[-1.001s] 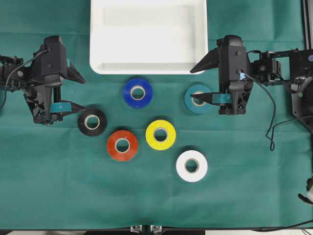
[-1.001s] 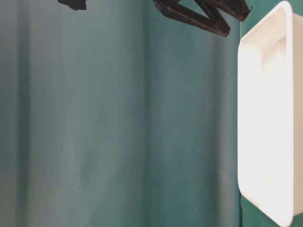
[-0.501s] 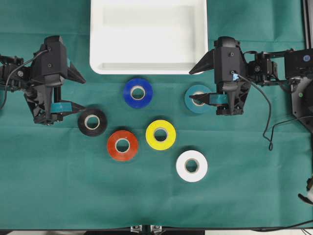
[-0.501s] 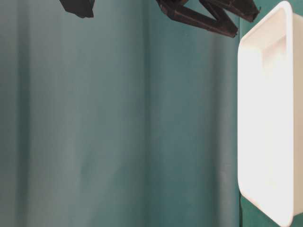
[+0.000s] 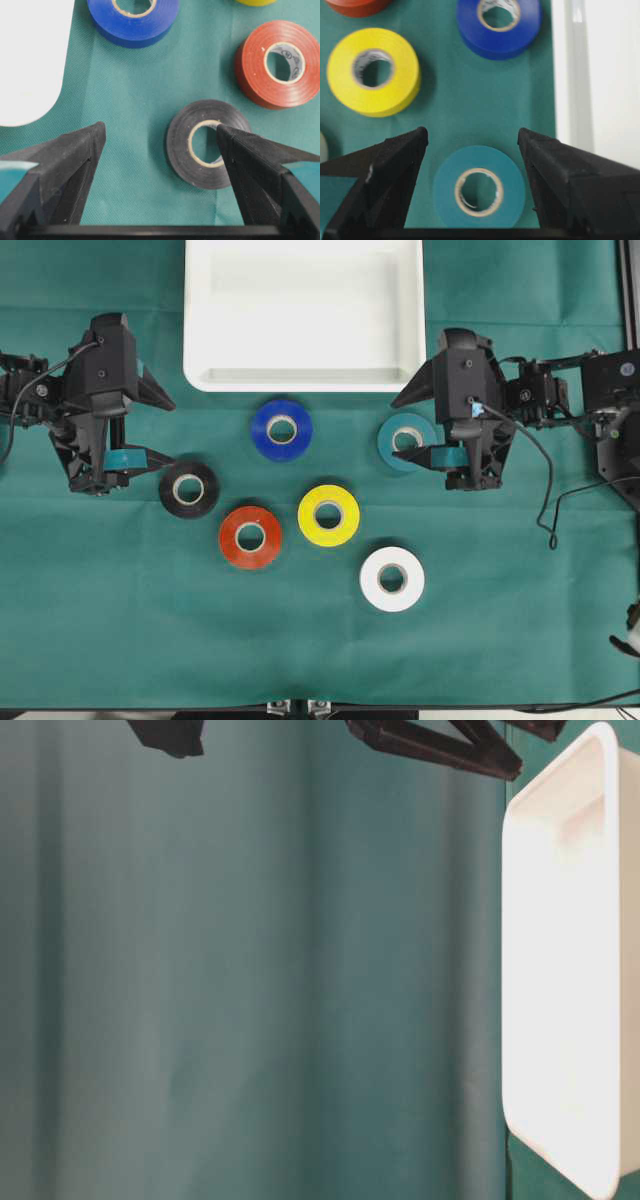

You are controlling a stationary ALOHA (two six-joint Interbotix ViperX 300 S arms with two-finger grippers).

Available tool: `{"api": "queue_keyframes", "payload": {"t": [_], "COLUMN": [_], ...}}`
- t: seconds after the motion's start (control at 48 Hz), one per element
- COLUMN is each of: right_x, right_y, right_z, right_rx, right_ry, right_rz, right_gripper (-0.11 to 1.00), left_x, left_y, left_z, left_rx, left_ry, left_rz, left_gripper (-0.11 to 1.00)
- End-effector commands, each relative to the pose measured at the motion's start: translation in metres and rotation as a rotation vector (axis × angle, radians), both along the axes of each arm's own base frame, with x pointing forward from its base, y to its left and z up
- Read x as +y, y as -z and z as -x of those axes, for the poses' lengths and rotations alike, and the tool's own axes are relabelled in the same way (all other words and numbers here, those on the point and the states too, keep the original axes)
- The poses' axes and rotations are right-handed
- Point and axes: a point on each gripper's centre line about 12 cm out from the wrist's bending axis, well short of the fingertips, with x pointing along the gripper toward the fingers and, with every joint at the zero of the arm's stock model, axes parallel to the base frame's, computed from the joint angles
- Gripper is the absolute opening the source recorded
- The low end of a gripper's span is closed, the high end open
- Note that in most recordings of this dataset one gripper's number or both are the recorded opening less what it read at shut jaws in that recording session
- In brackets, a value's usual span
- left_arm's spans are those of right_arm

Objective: Put the tape alternately from left to right into the white case.
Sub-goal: 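Move the right gripper over the yellow tape roll, then lower the right gripper into the yellow roll's hole and close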

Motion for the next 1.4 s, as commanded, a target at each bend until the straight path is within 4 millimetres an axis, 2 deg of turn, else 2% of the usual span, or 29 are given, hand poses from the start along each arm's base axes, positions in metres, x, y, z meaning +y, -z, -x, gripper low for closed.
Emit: {"api": "queue_keyframes", "payload": {"t": [0.0, 0.25, 0.584, 0.938, 1.376], "right_x": [0.009, 0.025, 0.028, 0.032, 0.039], "right_y": [-0.012, -0.011, -0.01, 0.016, 0.04], "right_z": [-0.006, -0.013, -0.027, -0.062, -0.076], "right_rx": [-0.038, -0.032, -0.024, 0.05, 0.125], "right_ry": [-0.025, -0.042, -0.038, 0.007, 0.0], "right_rz": [-0.007, -0.041, -0.049, -0.09, -0.082], "right_gripper": [0.8, 0.79, 0.79, 0.79, 0.79], "left_x": [-0.001, -0.001, -0.001, -0.001, -0.001], "left_y": [-0.01, -0.01, -0.01, -0.009, -0.008], "left_z": [-0.006, -0.006, -0.006, -0.005, -0.005], "left_rx": [-0.034, -0.034, -0.034, -0.029, -0.028], "left_ry": [0.001, 0.002, 0.001, 0.003, 0.002], "left_rz": [0.002, 0.002, 0.002, 0.001, 0.002], "left_gripper": [0.76, 0.76, 0.76, 0.76, 0.76]}}
